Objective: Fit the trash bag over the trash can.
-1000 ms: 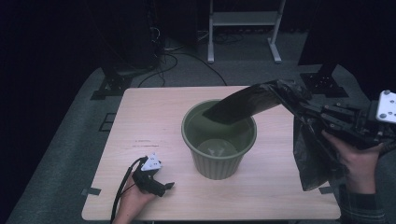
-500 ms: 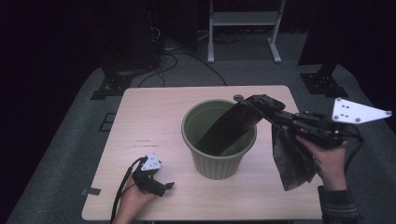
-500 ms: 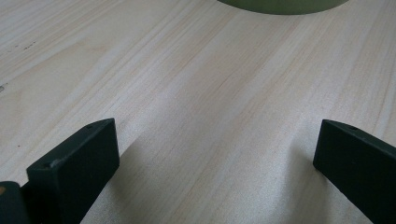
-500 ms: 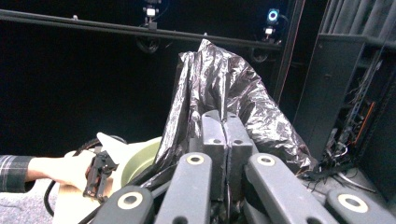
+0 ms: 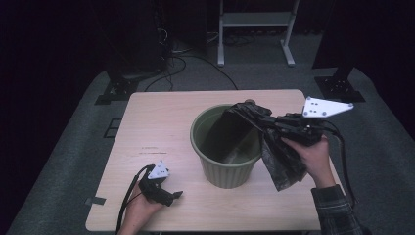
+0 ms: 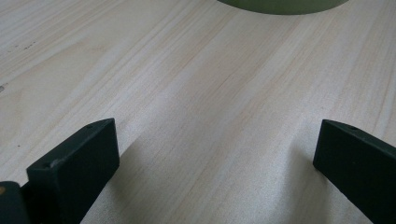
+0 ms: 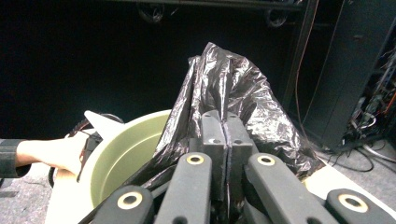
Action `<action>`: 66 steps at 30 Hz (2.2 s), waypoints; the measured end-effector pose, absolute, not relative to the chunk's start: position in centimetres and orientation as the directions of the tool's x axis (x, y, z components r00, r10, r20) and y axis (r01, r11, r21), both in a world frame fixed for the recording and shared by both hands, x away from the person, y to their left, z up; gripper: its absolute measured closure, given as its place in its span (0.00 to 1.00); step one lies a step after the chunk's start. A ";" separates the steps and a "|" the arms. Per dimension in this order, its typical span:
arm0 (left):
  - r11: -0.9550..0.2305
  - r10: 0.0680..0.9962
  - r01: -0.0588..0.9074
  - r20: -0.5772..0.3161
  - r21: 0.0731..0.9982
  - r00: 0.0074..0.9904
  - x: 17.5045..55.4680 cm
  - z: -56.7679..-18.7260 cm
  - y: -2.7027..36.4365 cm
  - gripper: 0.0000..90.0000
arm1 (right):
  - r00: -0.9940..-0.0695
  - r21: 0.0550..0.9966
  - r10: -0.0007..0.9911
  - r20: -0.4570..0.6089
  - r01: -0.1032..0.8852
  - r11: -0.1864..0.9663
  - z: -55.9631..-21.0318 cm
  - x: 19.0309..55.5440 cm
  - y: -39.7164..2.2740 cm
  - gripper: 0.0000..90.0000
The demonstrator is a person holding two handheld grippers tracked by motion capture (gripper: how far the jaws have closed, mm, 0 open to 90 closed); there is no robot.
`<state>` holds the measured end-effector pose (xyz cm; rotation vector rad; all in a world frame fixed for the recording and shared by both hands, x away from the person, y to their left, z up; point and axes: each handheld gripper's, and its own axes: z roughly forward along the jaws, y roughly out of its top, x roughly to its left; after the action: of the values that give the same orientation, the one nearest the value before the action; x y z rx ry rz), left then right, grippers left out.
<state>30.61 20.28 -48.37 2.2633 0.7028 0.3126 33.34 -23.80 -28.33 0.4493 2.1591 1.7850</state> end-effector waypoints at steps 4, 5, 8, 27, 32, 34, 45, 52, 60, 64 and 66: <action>-0.581 0.571 0.393 0.014 0.713 0.821 30.6 -48.4 20.3 0.00 | -0.911 0.975 0.411 -0.029 0.064 0.211 -28.5 34.5 -22.0 0.99; -0.581 0.571 0.393 0.013 0.713 0.821 30.6 -48.4 20.3 0.00 | -0.914 0.973 0.404 -0.029 0.066 0.219 -28.5 34.8 -21.6 0.99; -0.581 0.571 0.393 0.014 0.713 0.821 30.6 -48.4 20.3 0.00 | -0.917 0.965 0.398 -0.035 0.073 0.252 -28.3 35.4 -20.1 0.99; -0.581 0.571 0.392 0.014 0.713 0.821 30.6 -48.4 20.3 0.00 | -0.922 0.872 0.386 -0.021 0.172 0.458 -28.5 38.7 -15.0 0.98; -0.581 0.571 0.393 0.014 0.713 0.821 30.6 -48.4 20.3 0.00 | -0.933 0.844 0.360 -0.003 0.191 0.502 -28.6 38.9 -14.6 0.98; -0.582 0.571 0.392 0.014 0.713 0.821 30.6 -48.4 20.3 0.00 | -0.936 0.840 0.353 0.006 0.196 0.507 -28.6 39.0 -14.5 0.94; -0.581 0.571 0.393 0.014 0.713 0.821 30.6 -48.4 20.3 0.00 | -0.909 0.885 0.415 -0.032 0.167 0.434 -26.4 37.4 -16.9 0.63; -0.581 0.571 0.393 0.014 0.713 0.821 30.6 -48.4 20.3 0.00 | -0.906 0.915 0.422 -0.019 0.155 0.372 -25.9 35.2 -20.1 0.61; -0.579 0.576 0.396 0.013 0.713 0.818 30.6 -48.4 20.3 0.00 | -0.898 0.935 0.440 0.009 0.164 0.315 -27.4 32.5 -23.6 0.61; -0.579 0.576 0.396 0.013 0.712 0.818 30.6 -48.4 20.3 0.00 | -0.901 0.942 0.432 0.023 0.164 0.292 -28.2 30.6 -24.9 0.61; -0.578 0.576 0.397 0.013 0.713 0.817 30.6 -48.4 20.3 0.00 | -0.902 0.944 0.431 0.025 0.164 0.287 -28.6 29.7 -25.4 0.61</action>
<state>30.57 20.27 -48.37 2.2610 0.7105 0.3146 29.70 -25.44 -28.63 0.5485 2.3208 1.6584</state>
